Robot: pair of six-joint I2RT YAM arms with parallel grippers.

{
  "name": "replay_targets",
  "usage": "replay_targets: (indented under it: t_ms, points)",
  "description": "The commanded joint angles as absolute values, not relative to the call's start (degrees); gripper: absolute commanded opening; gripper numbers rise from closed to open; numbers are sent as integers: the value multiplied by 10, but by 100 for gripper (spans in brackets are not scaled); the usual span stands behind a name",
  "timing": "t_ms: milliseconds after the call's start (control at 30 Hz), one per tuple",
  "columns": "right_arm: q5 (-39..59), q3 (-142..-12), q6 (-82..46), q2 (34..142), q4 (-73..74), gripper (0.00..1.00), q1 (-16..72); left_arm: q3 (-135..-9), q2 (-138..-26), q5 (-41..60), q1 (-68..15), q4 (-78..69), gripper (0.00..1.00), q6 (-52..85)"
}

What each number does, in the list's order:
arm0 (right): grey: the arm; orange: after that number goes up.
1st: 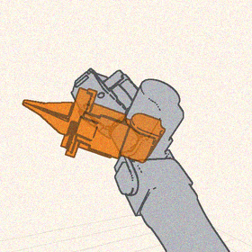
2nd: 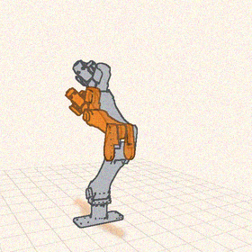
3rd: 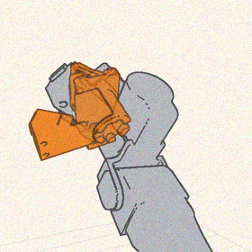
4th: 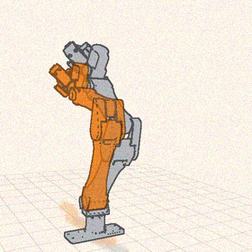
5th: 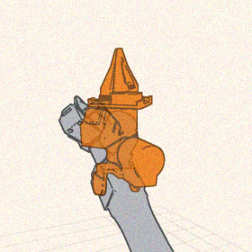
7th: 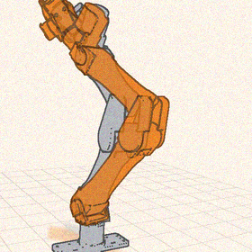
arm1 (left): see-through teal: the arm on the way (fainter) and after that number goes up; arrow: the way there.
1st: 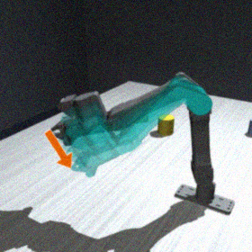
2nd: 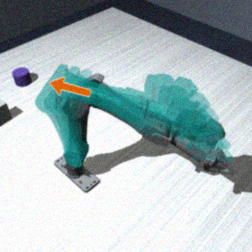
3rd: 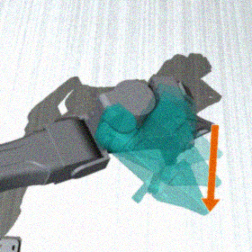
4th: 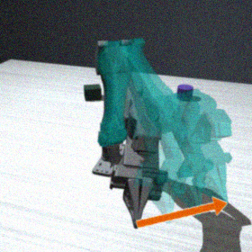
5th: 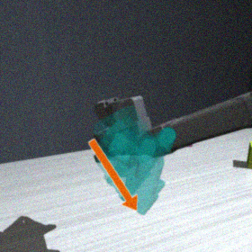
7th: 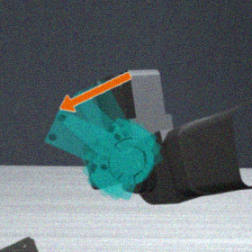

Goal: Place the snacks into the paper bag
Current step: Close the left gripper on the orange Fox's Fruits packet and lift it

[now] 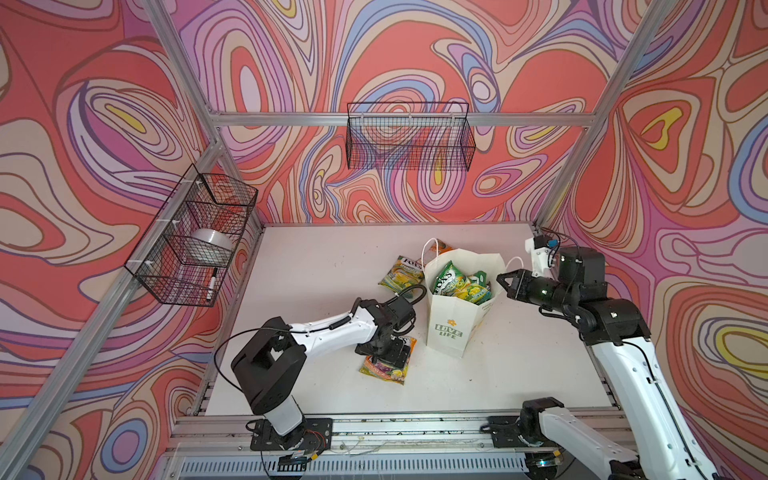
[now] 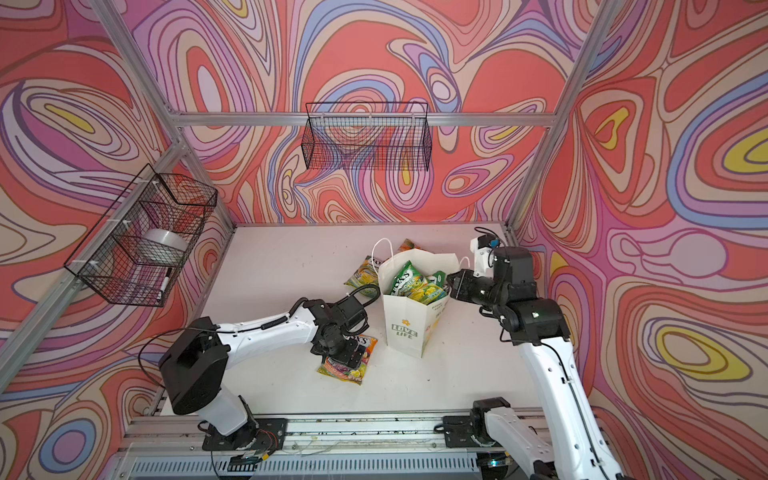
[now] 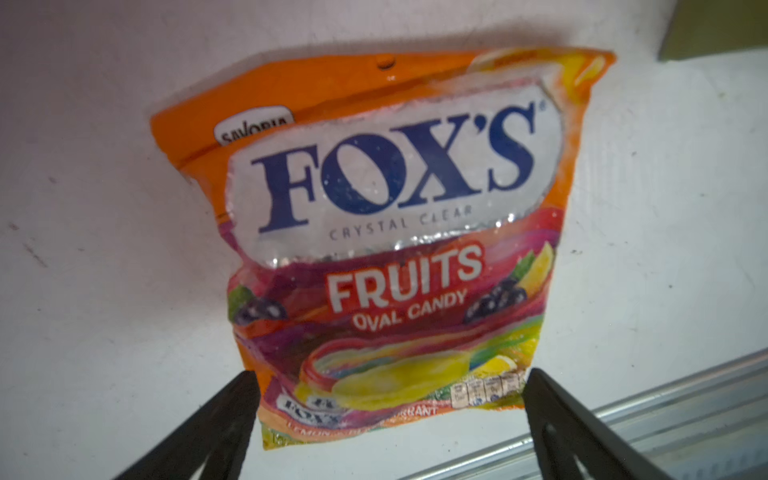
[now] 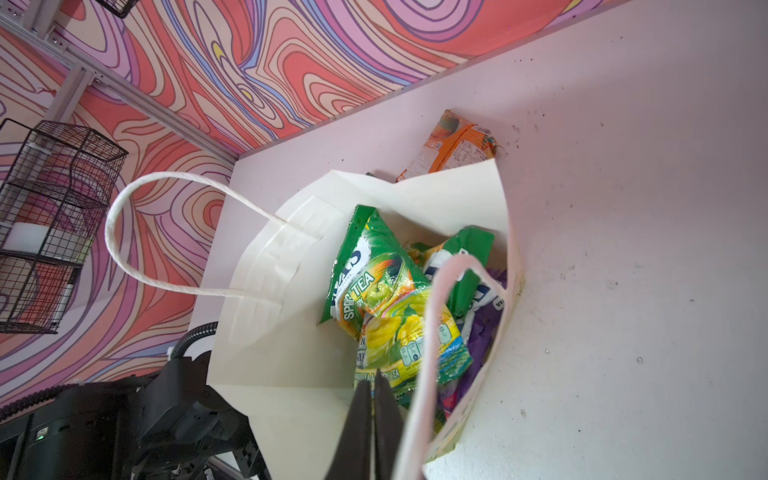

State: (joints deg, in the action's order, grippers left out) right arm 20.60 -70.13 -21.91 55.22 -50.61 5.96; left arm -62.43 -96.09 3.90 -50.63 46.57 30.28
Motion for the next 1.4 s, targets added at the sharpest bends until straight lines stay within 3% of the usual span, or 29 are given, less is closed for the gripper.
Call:
replay_targets:
  t_ms: [0,233,600,967,1367]
  points:
    - [205,-700,-214,541,-492,0,59,-649,-979,-18,-509,466,100,317]
    - [205,-697,-214,539,-492,0,59,-648,-998,-36,-510,453,100,329]
    - [206,-695,-213,540,-491,0,60,-640,-1033,-7,-512,426,87,342]
    - [206,-695,-213,537,-491,0,59,-632,-1043,-18,-512,422,61,362]
    - [203,-695,-213,538,-490,0,59,-630,-929,-81,-512,442,35,392]
